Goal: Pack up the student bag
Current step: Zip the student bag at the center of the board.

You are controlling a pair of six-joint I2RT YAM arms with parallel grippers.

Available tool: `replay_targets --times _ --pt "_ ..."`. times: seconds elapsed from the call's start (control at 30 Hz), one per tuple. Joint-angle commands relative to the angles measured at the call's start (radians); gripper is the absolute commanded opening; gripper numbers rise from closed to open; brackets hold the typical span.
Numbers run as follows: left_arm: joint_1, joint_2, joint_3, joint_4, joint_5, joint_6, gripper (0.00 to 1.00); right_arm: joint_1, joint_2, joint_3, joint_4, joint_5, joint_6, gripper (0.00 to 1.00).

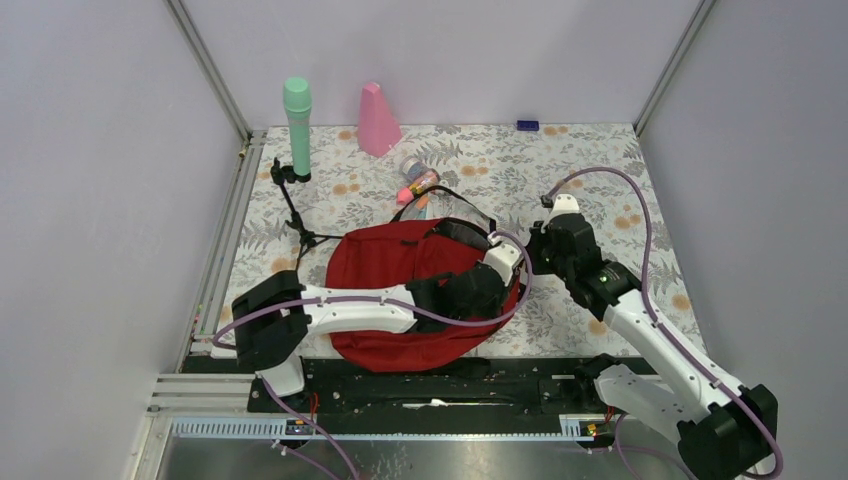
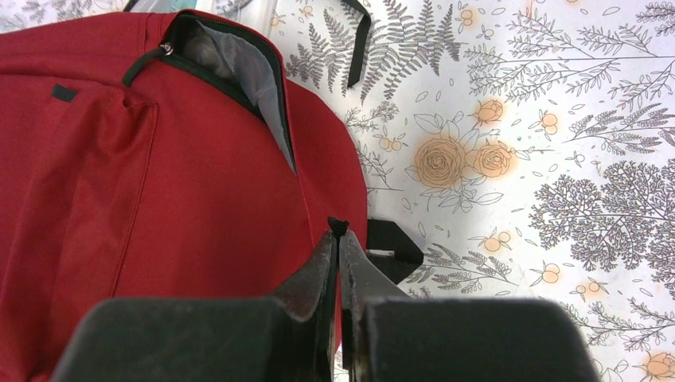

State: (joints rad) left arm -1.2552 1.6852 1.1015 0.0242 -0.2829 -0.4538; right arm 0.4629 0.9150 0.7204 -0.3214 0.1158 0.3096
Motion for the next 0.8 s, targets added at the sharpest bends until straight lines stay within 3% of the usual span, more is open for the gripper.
replay_targets --times 0.0,0.77 --pt "-0.058 -0.056 -0.031 0.052 0.05 0.062 0.0 -0.006 0.05 0.1 0.035 0.034 -0.043 0.0" --pt "-0.141 -0.158 -0.189 0.071 0.063 0.101 0.0 -0.021 0.239 0.205 0.003 0.066 -0.063 0.0"
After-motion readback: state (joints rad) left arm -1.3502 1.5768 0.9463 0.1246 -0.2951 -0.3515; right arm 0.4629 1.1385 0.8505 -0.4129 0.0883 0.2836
